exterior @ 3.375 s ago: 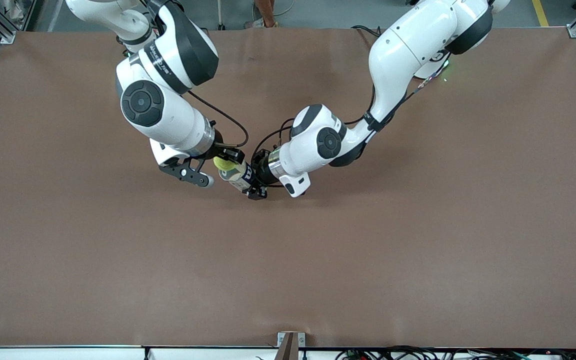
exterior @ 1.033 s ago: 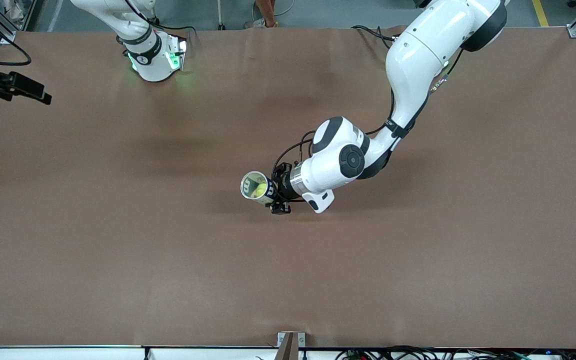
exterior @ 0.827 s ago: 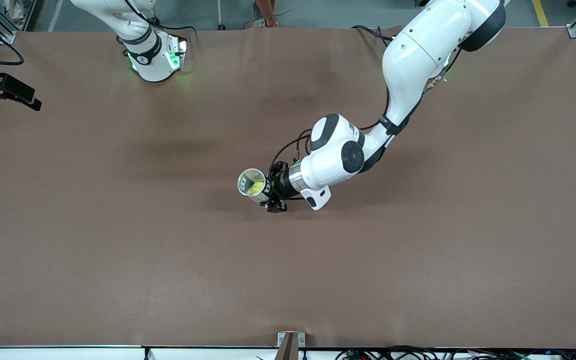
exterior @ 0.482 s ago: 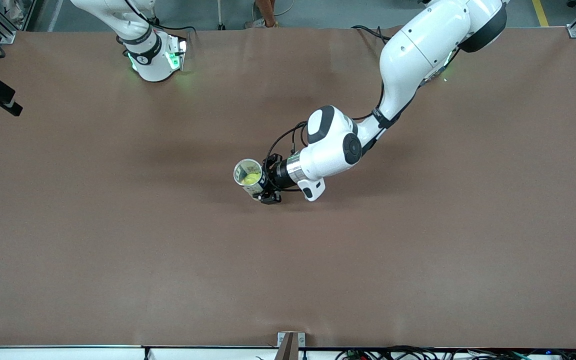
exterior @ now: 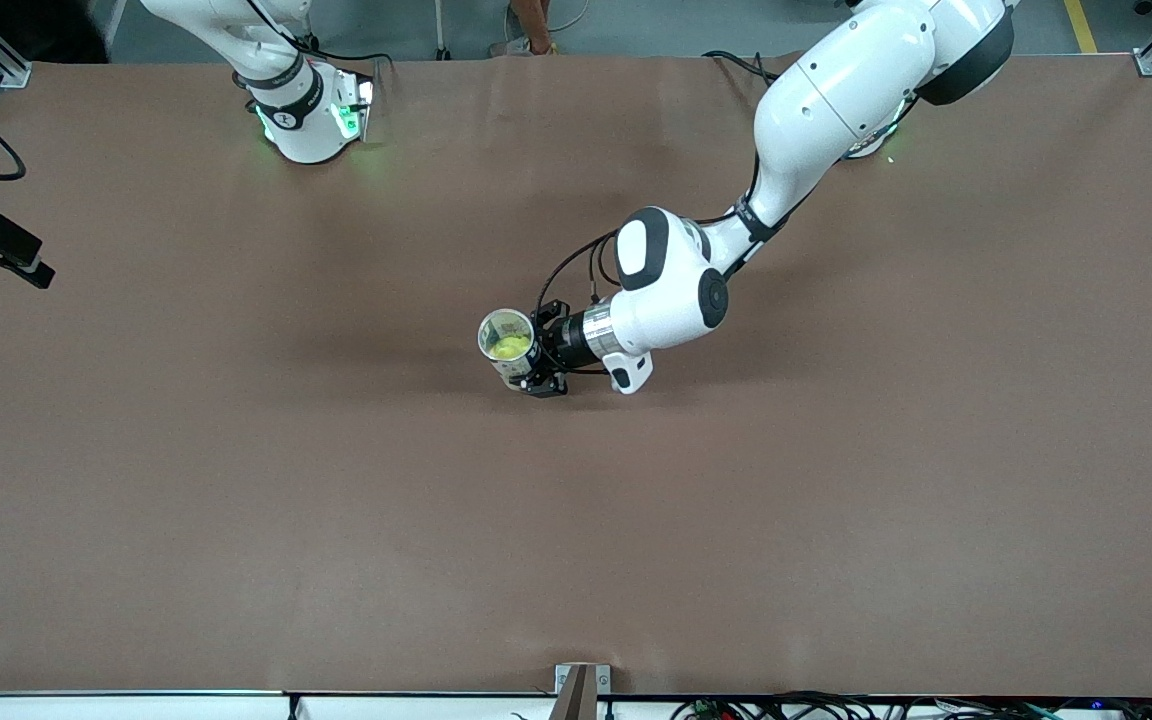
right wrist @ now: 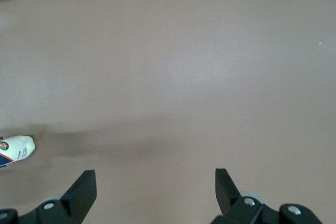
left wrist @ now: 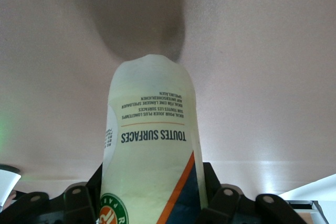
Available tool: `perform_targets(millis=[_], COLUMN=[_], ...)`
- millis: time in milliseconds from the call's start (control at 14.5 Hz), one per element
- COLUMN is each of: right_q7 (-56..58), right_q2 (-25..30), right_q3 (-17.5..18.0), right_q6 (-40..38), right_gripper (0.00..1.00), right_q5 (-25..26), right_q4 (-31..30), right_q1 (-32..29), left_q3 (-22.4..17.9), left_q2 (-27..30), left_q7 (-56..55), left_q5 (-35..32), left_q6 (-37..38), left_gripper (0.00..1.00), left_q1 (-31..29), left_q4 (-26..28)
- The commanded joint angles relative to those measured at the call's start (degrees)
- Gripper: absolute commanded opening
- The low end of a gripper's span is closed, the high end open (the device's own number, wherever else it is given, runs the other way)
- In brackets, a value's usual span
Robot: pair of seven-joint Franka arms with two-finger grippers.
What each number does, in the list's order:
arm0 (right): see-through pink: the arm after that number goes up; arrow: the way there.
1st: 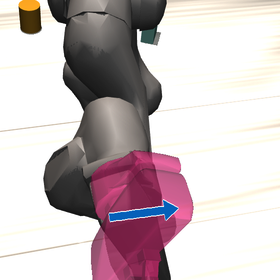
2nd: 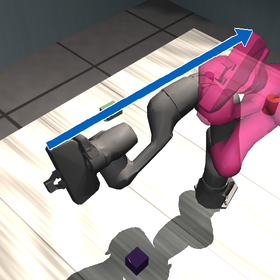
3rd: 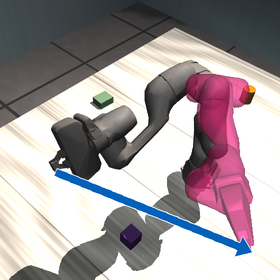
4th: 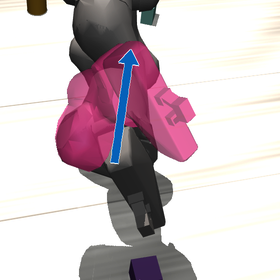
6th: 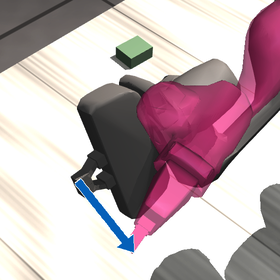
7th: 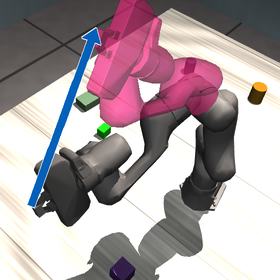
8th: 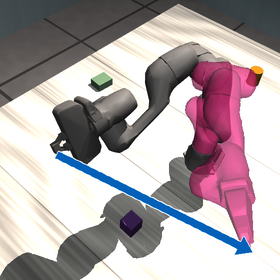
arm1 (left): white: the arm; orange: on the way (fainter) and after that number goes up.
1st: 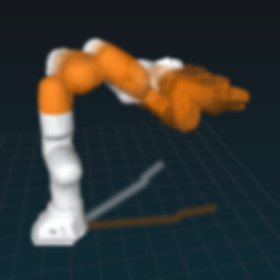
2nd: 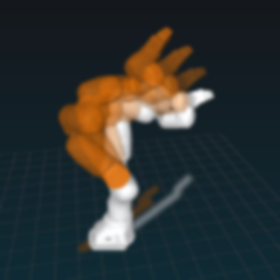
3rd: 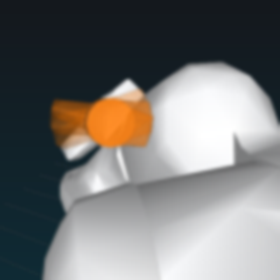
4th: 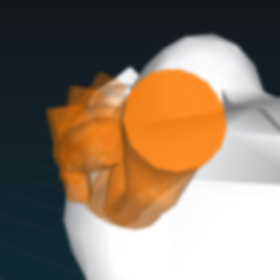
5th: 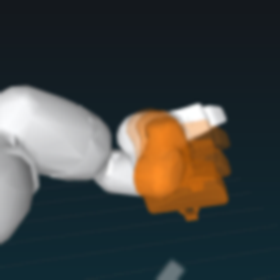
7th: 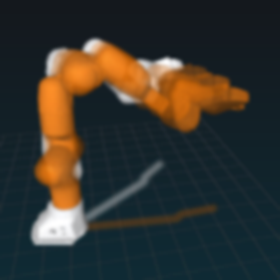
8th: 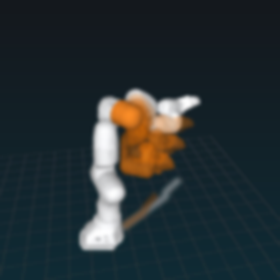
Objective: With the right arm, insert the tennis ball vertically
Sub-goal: 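Lower the can upright onto the table with the left gripper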
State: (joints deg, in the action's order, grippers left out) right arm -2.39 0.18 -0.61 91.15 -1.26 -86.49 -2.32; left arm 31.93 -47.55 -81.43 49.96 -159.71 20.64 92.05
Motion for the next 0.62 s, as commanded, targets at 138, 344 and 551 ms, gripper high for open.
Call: perform_targets(millis=[138, 344, 551], right_q7=[0.54, 0.46, 0.46], right_q2=[-0.09, 0.00, 0.08], right_q3=[0.08, 0.08, 0.08], right_q6=[-0.80, -0.80, -0.80], right_gripper=[1.00, 1.00, 1.00], right_q5=[0.91, 0.91, 0.91], right_q4=[0.71, 0.62, -0.17], right_q1=[0.92, 0.92, 0.83], left_q3=[1.29, 1.29, 1.20], left_q2=[0.97, 0.71, 0.36], left_q7=[2.41, 2.85, 5.66], left_q5=[2.51, 3.47, 6.19], left_q6=[-0.78, -0.78, -1.04], left_gripper=[0.72, 0.72, 0.72], left_q1=[-1.04, -0.69, -0.43], left_q4=[1.90, 1.90, 1.82])
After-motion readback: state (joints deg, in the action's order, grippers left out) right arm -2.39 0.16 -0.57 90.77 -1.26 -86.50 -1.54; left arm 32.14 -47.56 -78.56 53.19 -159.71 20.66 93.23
